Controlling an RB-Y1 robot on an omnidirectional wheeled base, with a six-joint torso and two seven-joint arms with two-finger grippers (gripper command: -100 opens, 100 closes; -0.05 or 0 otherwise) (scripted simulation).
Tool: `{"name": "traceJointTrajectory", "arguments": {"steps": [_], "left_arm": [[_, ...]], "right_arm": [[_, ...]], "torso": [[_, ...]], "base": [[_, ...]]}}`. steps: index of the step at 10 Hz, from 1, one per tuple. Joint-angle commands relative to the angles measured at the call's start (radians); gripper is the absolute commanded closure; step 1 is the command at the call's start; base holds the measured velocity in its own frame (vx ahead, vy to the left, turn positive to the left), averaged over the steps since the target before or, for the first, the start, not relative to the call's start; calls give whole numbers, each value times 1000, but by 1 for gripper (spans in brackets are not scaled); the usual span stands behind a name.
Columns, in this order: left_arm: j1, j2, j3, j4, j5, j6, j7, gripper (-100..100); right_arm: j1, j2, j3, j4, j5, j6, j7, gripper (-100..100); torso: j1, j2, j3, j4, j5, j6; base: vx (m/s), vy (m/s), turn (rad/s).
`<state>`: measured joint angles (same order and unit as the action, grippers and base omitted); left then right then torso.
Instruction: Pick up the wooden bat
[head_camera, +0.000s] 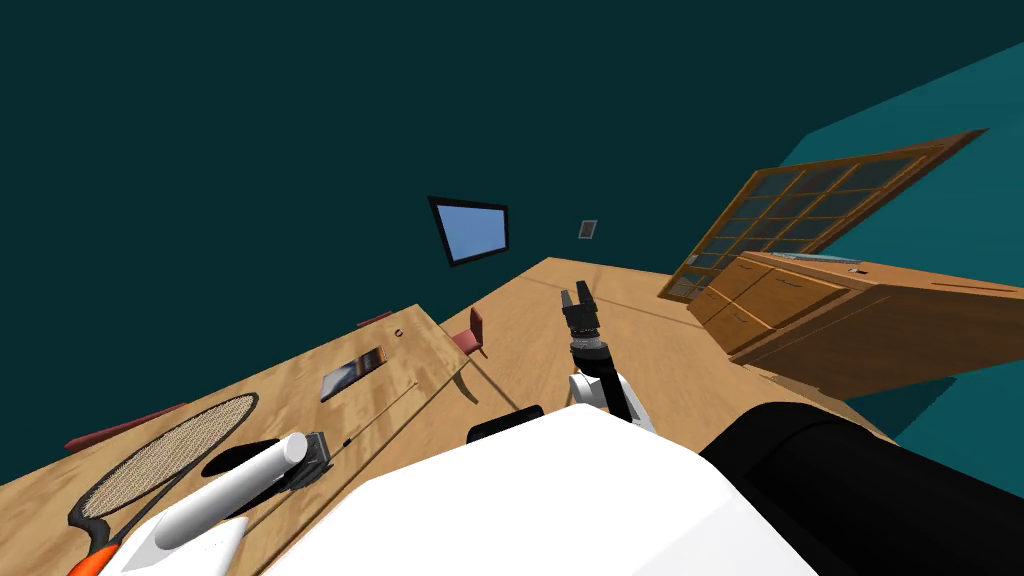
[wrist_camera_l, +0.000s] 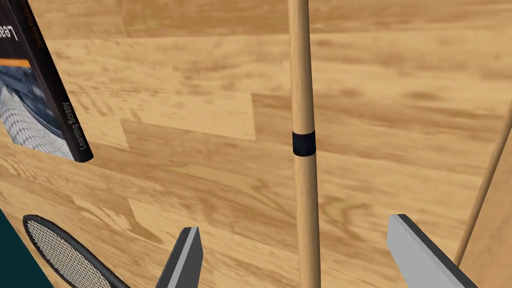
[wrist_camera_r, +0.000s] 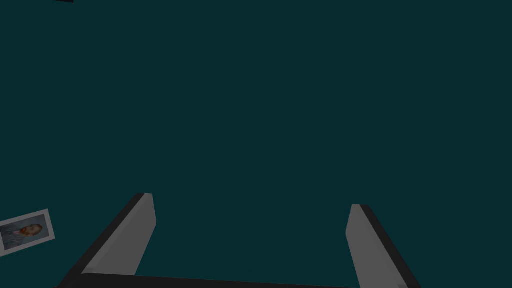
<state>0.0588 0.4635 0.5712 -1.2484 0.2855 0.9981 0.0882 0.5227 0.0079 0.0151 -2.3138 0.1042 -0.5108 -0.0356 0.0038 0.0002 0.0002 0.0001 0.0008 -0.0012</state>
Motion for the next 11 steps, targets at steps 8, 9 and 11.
{"name": "traceJointTrajectory", "arguments": {"steps": [8, 9, 11], "left_arm": [[-46, 31, 88, 135, 33, 239, 10, -100], [-46, 31, 88, 135, 33, 254, 10, -100], [-58, 37, 113, 176, 42, 319, 11, -100]], "right_arm": [[0, 0, 0, 0, 0, 0, 0, 0], [0, 0, 0, 0, 0, 0, 0, 0], [0, 0, 0, 0, 0, 0, 0, 0]], "torso": [[1, 0, 0, 0, 0, 0], [3, 0, 0, 0, 1, 0], [2, 0, 0, 0, 0, 0]], "base": [[-2, 58, -140], [-3, 76, -79], [-13, 83, -141]]}}
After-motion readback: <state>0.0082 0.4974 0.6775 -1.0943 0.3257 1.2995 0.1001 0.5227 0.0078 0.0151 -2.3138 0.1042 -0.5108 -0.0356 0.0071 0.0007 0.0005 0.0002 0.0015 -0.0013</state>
